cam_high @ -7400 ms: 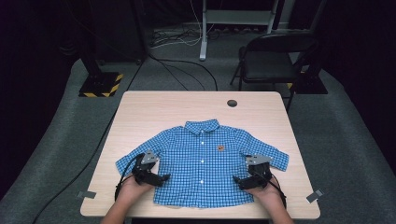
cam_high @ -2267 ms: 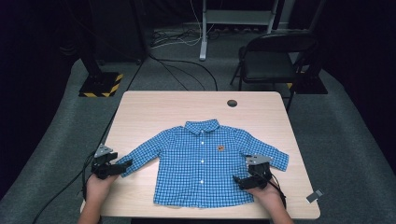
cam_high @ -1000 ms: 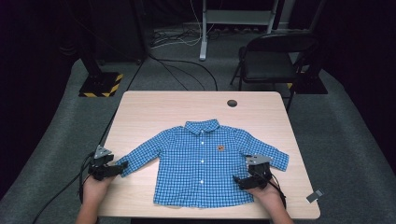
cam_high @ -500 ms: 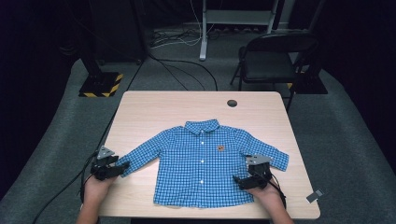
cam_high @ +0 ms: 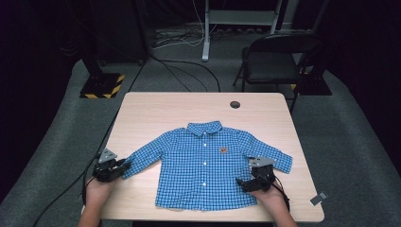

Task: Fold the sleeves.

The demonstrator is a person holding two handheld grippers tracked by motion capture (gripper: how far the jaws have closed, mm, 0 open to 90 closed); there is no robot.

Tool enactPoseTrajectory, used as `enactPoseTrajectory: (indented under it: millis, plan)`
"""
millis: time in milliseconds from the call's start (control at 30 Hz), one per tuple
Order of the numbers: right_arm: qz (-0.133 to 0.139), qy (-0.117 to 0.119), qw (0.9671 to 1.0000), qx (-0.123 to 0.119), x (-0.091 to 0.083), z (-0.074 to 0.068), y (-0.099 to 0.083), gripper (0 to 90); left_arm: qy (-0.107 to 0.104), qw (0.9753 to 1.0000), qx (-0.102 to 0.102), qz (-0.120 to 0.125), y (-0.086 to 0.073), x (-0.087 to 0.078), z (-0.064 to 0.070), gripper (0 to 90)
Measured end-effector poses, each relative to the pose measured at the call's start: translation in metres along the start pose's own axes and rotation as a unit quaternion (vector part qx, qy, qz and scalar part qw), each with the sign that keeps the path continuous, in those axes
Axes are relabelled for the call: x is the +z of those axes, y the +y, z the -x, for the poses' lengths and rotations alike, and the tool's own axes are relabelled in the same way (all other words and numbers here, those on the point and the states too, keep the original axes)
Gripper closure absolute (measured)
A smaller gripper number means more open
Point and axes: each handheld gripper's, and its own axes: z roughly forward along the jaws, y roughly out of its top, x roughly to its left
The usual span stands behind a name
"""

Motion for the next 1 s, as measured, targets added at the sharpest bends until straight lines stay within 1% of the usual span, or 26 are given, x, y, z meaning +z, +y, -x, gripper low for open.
enactPoseTrajectory:
  millis: [100, 200, 233, 267, 433, 533, 567, 600, 633, 667, 733, 767, 800, 833, 933, 967, 1000]
  plan:
    - [0.0, 0.0, 1.0, 0.0, 0.0, 0.0, 0.0, 0.0, -0.001, 1.0, 0.0, 0.004, 0.001, 0.0, 0.001, 73.7]
    - [0.0, 0.0, 1.0, 0.0, 0.0, 0.0, 0.0, 0.0, -0.014, 0.9997, -0.006, 0.02, 0.003, -0.003, 0.003, 73.8]
    - [0.0, 0.0, 1.0, 0.0, 0.0, 0.0, 0.0, 0.0, -0.014, 0.9997, -0.006, 0.02, 0.003, -0.003, 0.003, 74.2]
    - [0.0, 0.0, 1.0, 0.0, 0.0, 0.0, 0.0, 0.0, -0.024, 0.9992, -0.006, 0.032, 0.005, -0.005, 0.005, 74.4]
    - [0.0, 0.0, 1.0, 0.0, 0.0, 0.0, 0.0, 0.0, -0.05, 0.9973, 0.005, 0.053, 0.012, -0.008, 0.016, 74.6]
    - [0.0, 0.0, 1.0, 0.0, 0.0, 0.0, 0.0, 0.0, -0.062, 0.9962, 0.014, 0.06, 0.017, -0.007, 0.023, 74.4]
    - [0.0, 0.0, 1.0, 0.0, 0.0, 0.0, 0.0, 0.0, -0.062, 0.9962, 0.014, 0.06, 0.017, -0.007, 0.023, 74.3]
    - [0.0, 0.0, 1.0, 0.0, 0.0, 0.0, 0.0, 0.0, -0.069, 0.9953, 0.017, 0.065, 0.02, -0.007, 0.028, 74.1]
    - [0.0, 0.0, 1.0, 0.0, 0.0, 0.0, 0.0, 0.0, -0.069, 0.9953, 0.017, 0.065, 0.02, -0.007, 0.028, 73.8]
    - [0.0, 0.0, 1.0, 0.0, 0.0, 0.0, 0.0, 0.0, -0.078, 0.9943, 0.02, 0.07, 0.022, -0.007, 0.032, 73.8]
    - [0.0, 0.0, 1.0, 0.0, 0.0, 0.0, 0.0, 0.0, -0.081, 0.9937, 0.027, 0.073, 0.025, -0.006, 0.037, 73.9]
    - [0.0, 0.0, 1.0, 0.0, 0.0, 0.0, 0.0, 0.0, -0.081, 0.9937, 0.027, 0.073, 0.025, -0.006, 0.037, 73.9]
    - [0.0, 0.0, 1.0, 0.0, 0.0, 0.0, 0.0, 0.0, -0.085, 0.9929, 0.034, 0.076, 0.027, -0.006, 0.042, 73.9]
    - [0.0, 0.0, 1.0, 0.0, 0.0, 0.0, 0.0, 0.0, -0.089, 0.9924, 0.035, 0.077, 0.029, -0.005, 0.044, 73.9]
    - [0.0, 0.0, 1.0, 0.0, 0.0, 0.0, 0.0, 0.0, -0.096, 0.991, 0.051, 0.078, 0.033, -0.004, 0.053, 74.0]
    - [0.0, 0.0, 1.0, 0.0, 0.0, 0.0, 0.0, 0.0, -0.096, 0.991, 0.051, 0.078, 0.033, -0.004, 0.053, 74.0]
    - [0.0, 0.0, 1.0, 0.0, 0.0, 0.0, 0.0, 0.0, -0.101, 0.99, 0.058, 0.08, 0.036, -0.003, 0.058, 74.0]
